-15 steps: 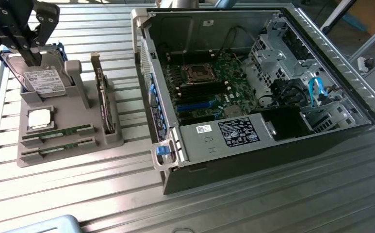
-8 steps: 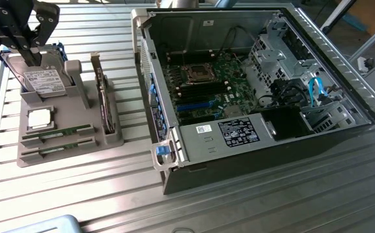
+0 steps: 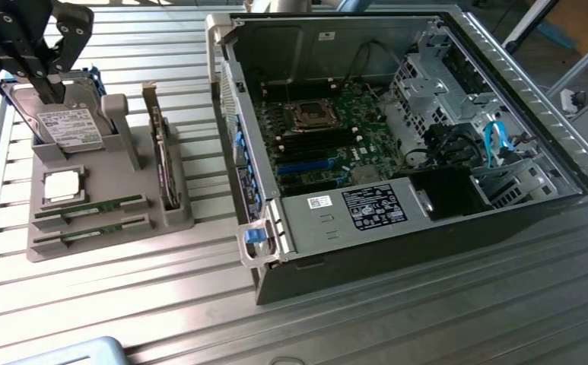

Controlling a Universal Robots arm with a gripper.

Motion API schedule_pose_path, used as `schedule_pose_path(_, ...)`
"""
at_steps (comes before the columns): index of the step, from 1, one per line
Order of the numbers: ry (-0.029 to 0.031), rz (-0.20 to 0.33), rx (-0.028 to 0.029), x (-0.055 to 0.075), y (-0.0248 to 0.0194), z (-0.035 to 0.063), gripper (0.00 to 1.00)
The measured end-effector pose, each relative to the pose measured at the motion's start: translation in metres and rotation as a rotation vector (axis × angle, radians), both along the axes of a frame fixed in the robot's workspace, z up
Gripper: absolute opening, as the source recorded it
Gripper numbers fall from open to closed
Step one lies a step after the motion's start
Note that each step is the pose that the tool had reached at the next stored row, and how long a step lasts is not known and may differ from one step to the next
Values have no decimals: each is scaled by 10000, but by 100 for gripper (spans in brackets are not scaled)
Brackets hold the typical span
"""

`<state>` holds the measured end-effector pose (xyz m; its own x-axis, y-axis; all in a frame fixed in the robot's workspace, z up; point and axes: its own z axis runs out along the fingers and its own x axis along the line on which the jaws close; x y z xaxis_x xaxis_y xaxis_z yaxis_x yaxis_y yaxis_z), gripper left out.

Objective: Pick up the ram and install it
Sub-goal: 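Pick up the ram and move it above insertion slot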

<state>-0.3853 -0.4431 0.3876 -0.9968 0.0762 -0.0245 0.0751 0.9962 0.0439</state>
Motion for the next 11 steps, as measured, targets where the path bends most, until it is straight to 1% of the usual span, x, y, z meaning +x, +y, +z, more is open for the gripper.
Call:
schedule_pose_path(2, 0, 0, -1, 0, 0, 0, 11)
schedule_pose_path(3, -1, 1, -3, 0, -9, -1, 11)
schedule_pose_path(6, 2, 0, -29, 0, -49, 0, 11)
schedule_pose_path(9, 0, 0, -59, 0, -101, -1, 11)
schedule_pose_path(11, -1, 0, -71, 0, -119, -2, 11)
